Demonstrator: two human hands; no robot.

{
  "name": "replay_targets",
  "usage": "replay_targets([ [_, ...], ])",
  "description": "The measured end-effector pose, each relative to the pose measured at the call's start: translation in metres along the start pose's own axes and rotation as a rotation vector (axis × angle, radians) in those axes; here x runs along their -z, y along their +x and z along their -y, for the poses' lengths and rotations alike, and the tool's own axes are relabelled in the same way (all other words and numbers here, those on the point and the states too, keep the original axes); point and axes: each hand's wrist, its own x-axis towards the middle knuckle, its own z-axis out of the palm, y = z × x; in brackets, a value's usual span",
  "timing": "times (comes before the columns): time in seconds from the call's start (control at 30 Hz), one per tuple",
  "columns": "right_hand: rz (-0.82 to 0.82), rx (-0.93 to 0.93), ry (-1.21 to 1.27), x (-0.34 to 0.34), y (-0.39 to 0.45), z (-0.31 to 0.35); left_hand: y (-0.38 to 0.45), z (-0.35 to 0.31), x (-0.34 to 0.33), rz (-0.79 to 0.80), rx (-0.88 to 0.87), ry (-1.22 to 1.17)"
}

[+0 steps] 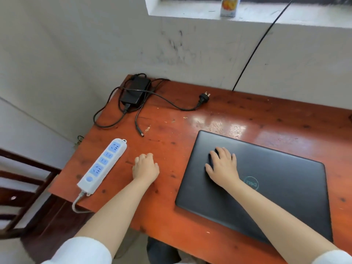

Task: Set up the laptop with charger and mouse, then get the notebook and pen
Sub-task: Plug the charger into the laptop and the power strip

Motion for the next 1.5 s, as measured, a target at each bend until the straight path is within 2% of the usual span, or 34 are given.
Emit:
replay_targets([
  [0.1,-0.02,-0.05,-0.017,-0.005,0.025,0.028,0.038,0.021,0.024,-0.004,-0.05,0.04],
  [0.3,-0.159,-0.261,-0.083,-0.011,0.077,0.076,0.12,0.056,0.067,0.003,-0.281,0.102],
  [0.43,-0.221,-0.249,-0.115,0.0,0.129,0.099,0.159,0.074,0.084,0.03,-0.388,0.069],
  [0.6,-0.193,-0.273,-0.101,0.014,0.2,0.116,0.189,0.097,0.095,-0.044,-0.348,0.015],
  [0.67,-0.13,-0.297,-0.235,0.012,0.215,0.116,0.198,0.105,0.098,-0.059,-0.326,-0.008],
  [0.73,-0.069,-0.255,-0.355,0.012,0.219,0.116,0.205,0.112,0.1,-0.064,-0.347,-0.027],
  [0.83,-0.037,-0.068,-0.362,0.01,0.2,0.127,0.21,0.115,0.105,-0.093,-0.4,-0.103],
  [0.9,-0.011,0.056,-0.265,0.002,0.171,0.144,0.211,0.114,0.109,-0.146,-0.453,-0.171],
  [1.0,0.168,0.165,-0.071,-0.018,0.114,0.17,0.213,0.113,0.112,-0.205,-0.532,-0.236],
  [1.07,0.161,0.174,0.06,-0.024,0.081,0.178,0.211,0.109,0.113,-0.226,-0.593,-0.23],
  [1.2,-0.25,-0.016,0.277,-0.024,0.047,0.164,0.203,0.093,0.11,-0.308,-0.772,-0.104],
  [1.33,-0.48,-0.308,0.352,-0.021,0.044,0.13,0.196,0.06,0.101,-0.242,-0.97,-0.027],
  [1.37,-0.504,-0.377,0.332,-0.022,0.046,0.121,0.196,0.052,0.099,-0.168,-0.945,0.019],
  [1.43,-0.519,-0.506,0.254,-0.025,0.05,0.103,0.199,0.04,0.093,0.041,-0.759,0.218],
  [1.5,-0.466,-0.629,0.187,-0.03,0.054,0.094,0.202,0.04,0.089,0.141,-0.64,0.381],
])
